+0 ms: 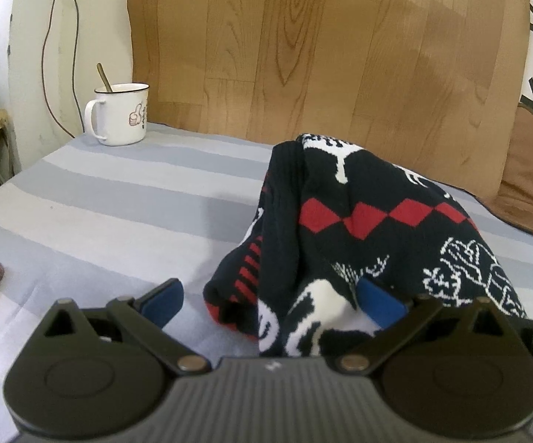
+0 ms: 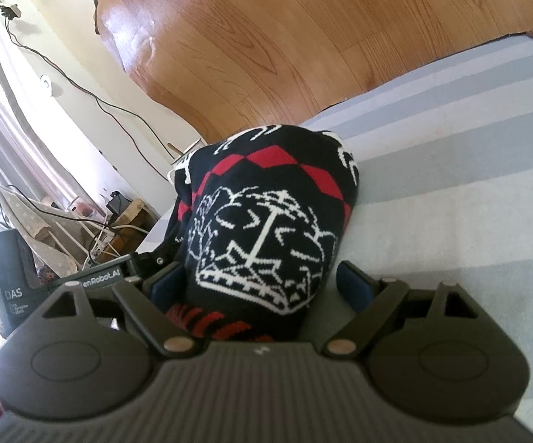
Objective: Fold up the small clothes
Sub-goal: 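Hold the folded sweater bundle down with both grippers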
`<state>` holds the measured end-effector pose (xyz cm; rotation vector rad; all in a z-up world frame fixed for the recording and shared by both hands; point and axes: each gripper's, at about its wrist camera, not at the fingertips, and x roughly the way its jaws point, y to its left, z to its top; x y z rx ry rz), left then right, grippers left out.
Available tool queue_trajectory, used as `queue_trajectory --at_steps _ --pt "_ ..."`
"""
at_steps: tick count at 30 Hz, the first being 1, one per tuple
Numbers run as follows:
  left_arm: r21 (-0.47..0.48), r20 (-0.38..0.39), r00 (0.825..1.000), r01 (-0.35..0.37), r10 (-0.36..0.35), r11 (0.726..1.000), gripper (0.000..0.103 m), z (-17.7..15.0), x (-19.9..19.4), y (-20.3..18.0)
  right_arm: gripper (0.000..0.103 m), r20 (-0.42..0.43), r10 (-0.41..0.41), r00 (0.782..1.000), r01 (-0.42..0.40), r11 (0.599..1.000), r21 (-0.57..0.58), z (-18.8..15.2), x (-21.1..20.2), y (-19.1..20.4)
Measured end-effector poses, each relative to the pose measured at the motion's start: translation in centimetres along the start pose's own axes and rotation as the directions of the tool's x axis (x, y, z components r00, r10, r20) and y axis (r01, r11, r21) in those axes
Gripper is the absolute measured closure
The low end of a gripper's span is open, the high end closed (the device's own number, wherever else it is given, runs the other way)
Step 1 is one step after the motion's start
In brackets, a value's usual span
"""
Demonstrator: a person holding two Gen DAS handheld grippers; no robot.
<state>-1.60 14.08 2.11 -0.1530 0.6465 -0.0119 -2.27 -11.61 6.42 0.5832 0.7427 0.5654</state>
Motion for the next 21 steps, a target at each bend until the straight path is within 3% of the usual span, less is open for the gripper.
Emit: queue_trajectory --at_steps 12,21 --pt "0.008 0.025 1.0 0.018 -0.018 1.0 0.0 -0.6 0.0 0.4 0.012 -0.003 -0.015 1.0 0.015 1.0 -0.014 0.0 0.3 0.3" --pt "0.063 0.1 0.995 -0.02 0.013 0.998 0.0 -1.7 -0.5 -0.4 0.012 -0.008 -0.024 1.0 0.024 0.999 -0.026 0.1 0.5 0.4"
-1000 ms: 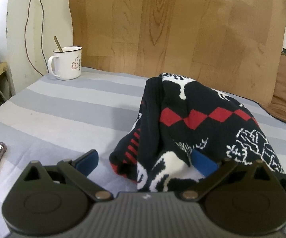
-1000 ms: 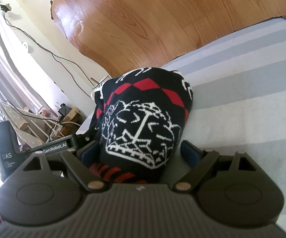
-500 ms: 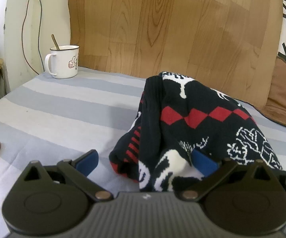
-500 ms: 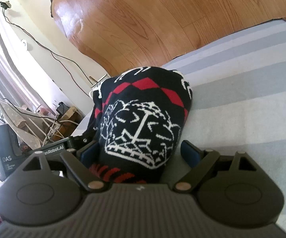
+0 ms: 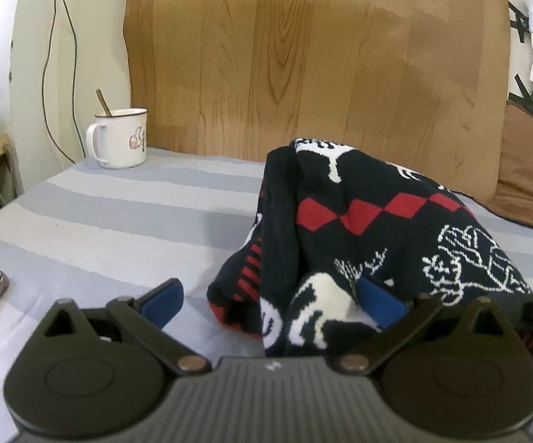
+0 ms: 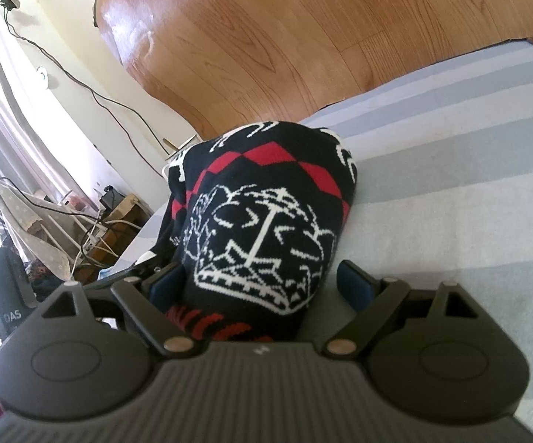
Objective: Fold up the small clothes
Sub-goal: 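Hold the folded sweater bundle down with both grippers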
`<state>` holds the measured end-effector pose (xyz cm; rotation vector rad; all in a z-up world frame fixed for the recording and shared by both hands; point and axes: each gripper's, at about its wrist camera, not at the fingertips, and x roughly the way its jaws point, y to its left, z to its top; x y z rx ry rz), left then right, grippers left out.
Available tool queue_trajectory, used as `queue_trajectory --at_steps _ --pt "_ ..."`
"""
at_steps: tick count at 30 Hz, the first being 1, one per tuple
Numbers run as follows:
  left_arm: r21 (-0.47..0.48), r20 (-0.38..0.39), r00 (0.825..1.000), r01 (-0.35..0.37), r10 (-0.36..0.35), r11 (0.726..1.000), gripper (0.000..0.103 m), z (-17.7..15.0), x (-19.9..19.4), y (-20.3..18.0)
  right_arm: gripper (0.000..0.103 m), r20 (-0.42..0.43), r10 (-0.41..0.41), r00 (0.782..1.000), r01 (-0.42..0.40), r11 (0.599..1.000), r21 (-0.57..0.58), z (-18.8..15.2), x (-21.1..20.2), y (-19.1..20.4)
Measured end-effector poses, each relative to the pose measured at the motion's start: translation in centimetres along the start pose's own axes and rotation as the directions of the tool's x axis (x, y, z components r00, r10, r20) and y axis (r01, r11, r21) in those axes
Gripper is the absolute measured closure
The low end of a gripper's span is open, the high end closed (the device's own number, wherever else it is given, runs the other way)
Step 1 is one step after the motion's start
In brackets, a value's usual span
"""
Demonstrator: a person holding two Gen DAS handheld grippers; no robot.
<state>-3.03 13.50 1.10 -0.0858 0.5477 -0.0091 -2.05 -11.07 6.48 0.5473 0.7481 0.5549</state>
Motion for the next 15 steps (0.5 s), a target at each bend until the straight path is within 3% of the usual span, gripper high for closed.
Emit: queue_trajectory --at_steps 15 --pt "-0.01 0.015 1.0 -0.002 0.002 1.0 0.0 -0.28 -0.28 0.01 0.012 -0.001 0.0 1.0 0.0 1.0 -0.004 0.02 0.05 -0.02"
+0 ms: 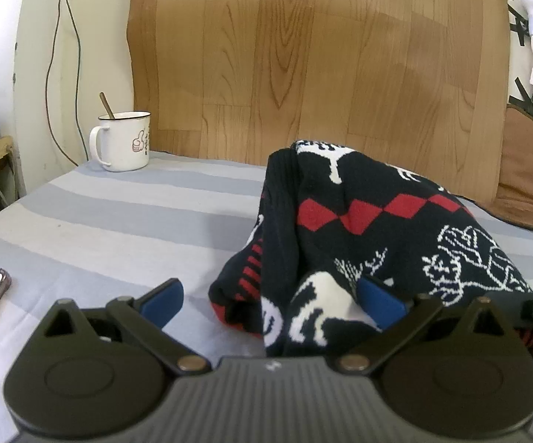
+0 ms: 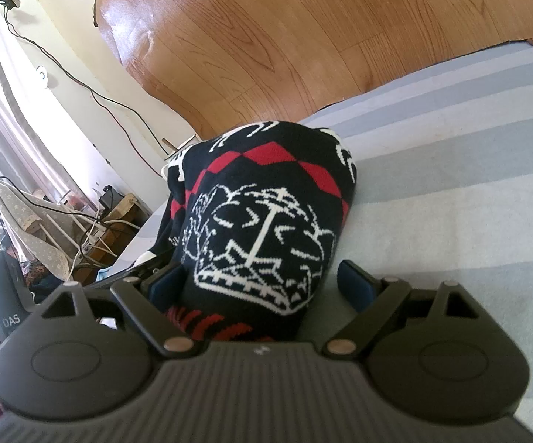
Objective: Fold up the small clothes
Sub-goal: 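Hold the folded sweater bundle down with both grippers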
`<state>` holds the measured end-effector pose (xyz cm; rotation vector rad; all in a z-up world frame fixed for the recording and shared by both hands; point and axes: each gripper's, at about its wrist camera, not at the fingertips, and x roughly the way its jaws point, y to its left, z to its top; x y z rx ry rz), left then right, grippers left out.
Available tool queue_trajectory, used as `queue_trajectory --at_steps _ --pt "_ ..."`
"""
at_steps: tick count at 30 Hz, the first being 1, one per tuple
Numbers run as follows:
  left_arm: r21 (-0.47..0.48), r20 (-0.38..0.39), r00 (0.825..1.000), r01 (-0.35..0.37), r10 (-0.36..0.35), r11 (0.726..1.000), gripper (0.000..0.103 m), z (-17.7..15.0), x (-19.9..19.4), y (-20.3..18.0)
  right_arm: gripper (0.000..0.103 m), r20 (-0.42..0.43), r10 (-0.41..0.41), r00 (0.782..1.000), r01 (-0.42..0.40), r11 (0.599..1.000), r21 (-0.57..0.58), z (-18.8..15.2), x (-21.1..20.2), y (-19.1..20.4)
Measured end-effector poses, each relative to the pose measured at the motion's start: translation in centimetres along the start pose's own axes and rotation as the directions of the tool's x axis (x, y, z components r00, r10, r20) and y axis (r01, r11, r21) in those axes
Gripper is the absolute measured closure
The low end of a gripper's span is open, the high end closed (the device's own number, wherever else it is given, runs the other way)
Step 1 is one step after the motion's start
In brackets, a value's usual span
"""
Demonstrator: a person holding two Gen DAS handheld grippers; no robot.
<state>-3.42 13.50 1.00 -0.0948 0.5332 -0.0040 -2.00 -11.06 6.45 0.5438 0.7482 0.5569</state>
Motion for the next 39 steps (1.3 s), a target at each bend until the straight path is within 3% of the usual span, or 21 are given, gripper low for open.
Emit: queue_trajectory --at_steps 39 --pt "-0.031 -0.004 1.0 0.009 -0.009 0.999 0.0 -0.13 -0.12 0.31 0.011 -0.001 0.0 1.0 0.0 1.0 -0.005 -0.01 -0.01 -0.21"
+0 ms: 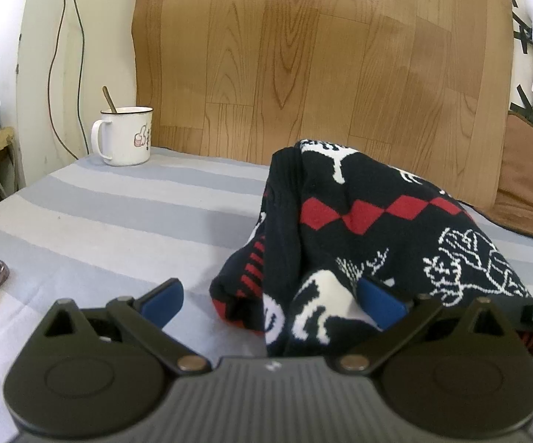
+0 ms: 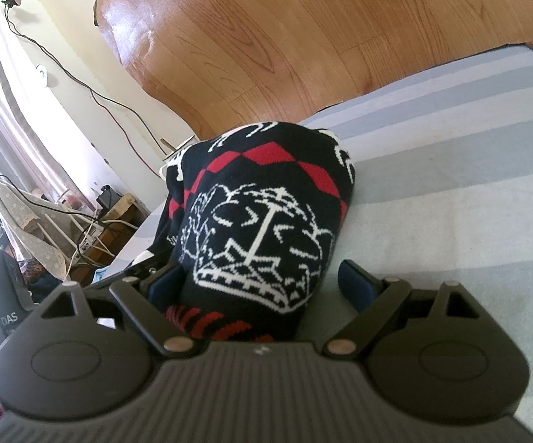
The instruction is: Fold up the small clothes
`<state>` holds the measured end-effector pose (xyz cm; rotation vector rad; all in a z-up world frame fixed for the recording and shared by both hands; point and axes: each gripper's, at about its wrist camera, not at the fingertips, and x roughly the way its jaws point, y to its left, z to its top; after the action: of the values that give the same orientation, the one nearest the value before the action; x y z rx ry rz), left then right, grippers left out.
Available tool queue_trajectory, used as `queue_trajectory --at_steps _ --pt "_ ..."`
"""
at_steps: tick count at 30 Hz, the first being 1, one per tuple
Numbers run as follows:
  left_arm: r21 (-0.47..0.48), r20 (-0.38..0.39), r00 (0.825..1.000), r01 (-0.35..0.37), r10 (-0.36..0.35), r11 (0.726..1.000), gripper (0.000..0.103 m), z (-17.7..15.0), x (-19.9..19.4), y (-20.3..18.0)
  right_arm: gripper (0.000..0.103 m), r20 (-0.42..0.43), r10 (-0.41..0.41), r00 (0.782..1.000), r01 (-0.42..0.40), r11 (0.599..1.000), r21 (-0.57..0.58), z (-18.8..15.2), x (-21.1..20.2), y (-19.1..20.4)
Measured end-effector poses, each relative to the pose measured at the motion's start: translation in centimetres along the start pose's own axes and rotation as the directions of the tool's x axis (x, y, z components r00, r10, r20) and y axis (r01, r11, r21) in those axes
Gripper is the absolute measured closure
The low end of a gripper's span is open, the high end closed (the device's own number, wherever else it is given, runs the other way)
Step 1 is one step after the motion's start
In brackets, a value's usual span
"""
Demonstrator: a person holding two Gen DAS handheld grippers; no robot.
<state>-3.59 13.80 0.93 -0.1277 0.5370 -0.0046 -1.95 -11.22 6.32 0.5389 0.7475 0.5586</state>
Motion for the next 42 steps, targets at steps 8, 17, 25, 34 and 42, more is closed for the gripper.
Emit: queue_trajectory --at_steps 8,17,25,34,42 --pt "-0.013 -0.004 1.0 0.005 -0.005 1.0 0.0 0.0 0.0 0.0 0.009 0.0 0.002 1.0 -0.002 1.0 -0.001 0.0 0.0 0.0" --pt "-0.073 -0.035 0.998 0.058 -0.061 0.996 0.0 0.1 0.4 1.3 0.007 -0.009 0.018 1.0 -0.018 1.0 -0.007 0.1 0.0 -0.1" --pt "-0.11 -0.047 0.994 0.097 -0.102 0.989 0.0 0.1 0.7 2.1 0.002 -0.016 0.033 0.999 -0.033 0.999 -0.024 0.1 0.1 -0.1" --pt "-0.248 -0.055 0.958 0.259 -0.281 0.933 0.0 3.0 0.0 7.1 0.0 -0.029 0.053 0.998 -0.053 0.998 -0.014 0.4 0.4 -0.3" --pt "-0.254 -0.223 0.874 0.377 -0.433 0.891 0.0 5.3 4.3 6.7 0.0 -0.096 0.067 0.993 -0.063 0.997 0.04 3.3 1.1 -1.2"
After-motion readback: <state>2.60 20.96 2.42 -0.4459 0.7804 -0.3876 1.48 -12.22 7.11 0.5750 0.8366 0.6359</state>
